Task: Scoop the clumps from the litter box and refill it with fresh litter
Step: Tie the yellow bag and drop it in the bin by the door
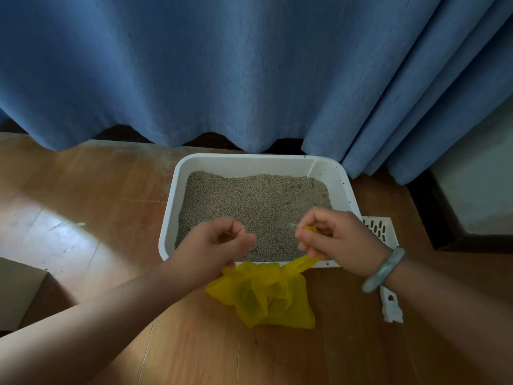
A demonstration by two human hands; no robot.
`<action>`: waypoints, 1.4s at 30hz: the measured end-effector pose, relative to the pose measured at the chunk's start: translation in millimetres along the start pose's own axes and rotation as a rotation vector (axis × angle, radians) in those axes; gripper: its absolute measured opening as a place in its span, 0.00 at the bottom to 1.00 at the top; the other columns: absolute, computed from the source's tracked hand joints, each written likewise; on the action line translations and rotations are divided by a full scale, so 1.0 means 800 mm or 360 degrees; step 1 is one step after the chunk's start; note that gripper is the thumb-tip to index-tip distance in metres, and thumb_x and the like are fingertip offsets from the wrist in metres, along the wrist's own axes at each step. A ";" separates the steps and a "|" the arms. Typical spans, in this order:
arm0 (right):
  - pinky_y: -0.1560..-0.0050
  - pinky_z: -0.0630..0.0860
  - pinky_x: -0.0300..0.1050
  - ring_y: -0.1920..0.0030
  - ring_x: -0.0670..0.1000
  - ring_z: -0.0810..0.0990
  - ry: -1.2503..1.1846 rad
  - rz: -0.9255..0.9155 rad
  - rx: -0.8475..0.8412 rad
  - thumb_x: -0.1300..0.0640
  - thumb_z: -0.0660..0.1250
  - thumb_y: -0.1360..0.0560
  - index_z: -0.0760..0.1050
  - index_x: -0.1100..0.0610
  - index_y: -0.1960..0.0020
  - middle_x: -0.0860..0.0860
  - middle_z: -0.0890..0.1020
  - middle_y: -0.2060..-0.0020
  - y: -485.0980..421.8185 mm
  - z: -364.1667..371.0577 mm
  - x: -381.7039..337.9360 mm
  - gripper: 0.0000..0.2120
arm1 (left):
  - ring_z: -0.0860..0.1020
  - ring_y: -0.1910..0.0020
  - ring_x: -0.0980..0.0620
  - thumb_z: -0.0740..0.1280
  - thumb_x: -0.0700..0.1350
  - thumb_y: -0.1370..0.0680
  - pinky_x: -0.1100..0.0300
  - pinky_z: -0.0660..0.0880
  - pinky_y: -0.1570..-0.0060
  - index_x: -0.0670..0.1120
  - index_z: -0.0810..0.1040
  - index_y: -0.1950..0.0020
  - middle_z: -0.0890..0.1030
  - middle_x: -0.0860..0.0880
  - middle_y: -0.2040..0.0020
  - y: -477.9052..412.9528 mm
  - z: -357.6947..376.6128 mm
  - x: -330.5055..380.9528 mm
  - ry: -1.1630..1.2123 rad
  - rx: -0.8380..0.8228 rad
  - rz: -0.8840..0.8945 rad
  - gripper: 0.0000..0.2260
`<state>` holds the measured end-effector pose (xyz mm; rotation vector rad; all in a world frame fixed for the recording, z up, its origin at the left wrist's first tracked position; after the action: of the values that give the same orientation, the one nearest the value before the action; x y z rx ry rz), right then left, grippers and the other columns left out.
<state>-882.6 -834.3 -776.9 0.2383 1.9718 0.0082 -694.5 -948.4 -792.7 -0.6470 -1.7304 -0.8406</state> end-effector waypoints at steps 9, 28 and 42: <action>0.59 0.71 0.35 0.64 0.42 0.73 0.0001 -0.0353 0.0208 0.50 0.69 0.30 0.79 0.50 0.59 0.44 0.76 0.65 -0.028 0.015 -0.046 0.05 | 0.74 0.55 0.53 0.66 0.46 0.24 0.66 0.71 0.57 0.41 0.81 0.52 0.79 0.40 0.54 -0.003 0.027 0.045 0.0459 0.0137 -0.0102 0.09; 0.53 0.76 0.37 0.55 0.45 0.80 -0.0402 -0.0069 0.0031 0.56 0.66 0.29 0.78 0.58 0.50 0.47 0.82 0.58 0.002 0.022 -0.029 0.09 | 0.77 0.63 0.55 0.71 0.48 0.30 0.61 0.73 0.61 0.47 0.80 0.58 0.80 0.49 0.63 0.021 0.031 0.049 0.0144 0.0075 0.0406 0.06; 0.52 0.77 0.44 0.56 0.47 0.81 -0.0381 -0.0236 0.0102 0.56 0.71 0.32 0.80 0.50 0.56 0.48 0.83 0.59 -0.001 0.039 -0.108 0.05 | 0.79 0.66 0.54 0.70 0.40 0.26 0.55 0.78 0.63 0.49 0.77 0.61 0.80 0.50 0.66 0.038 -0.028 0.208 0.0201 0.0574 0.0871 0.06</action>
<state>-820.9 -853.0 -711.3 0.1277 1.7484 -0.1722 -707.4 -944.2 -622.9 -0.7510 -1.4358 -0.1773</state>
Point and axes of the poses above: each hand's wrist, its own y-axis away from the middle knuckle, its own z-axis out of the palm, x = y × z, the point moved 3 cm from there along -y, towards the middle knuckle
